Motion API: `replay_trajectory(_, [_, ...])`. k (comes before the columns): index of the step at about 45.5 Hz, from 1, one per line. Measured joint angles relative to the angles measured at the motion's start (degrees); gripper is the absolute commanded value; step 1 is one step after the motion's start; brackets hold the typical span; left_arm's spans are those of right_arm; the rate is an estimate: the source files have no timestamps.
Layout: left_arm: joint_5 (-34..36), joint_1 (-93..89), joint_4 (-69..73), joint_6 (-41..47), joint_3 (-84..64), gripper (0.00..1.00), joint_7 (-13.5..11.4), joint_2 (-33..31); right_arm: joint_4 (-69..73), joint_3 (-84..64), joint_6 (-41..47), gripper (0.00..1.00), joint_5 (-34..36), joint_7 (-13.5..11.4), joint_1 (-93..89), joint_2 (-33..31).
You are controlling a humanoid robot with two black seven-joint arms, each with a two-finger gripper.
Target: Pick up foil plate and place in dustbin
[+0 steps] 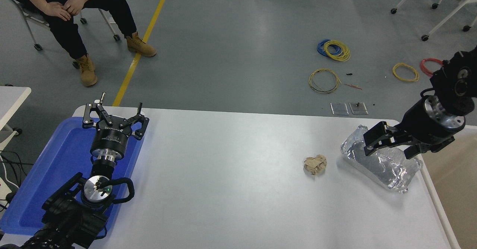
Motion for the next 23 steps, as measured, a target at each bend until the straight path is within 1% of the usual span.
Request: replay_trajectory(23, [0.0, -0.1, 0.0, 0.0, 0.0, 1.0, 0.0, 0.0, 0.0, 0.1, -0.5, 1.0, 0.1, 0.0, 0.0, 0.2])
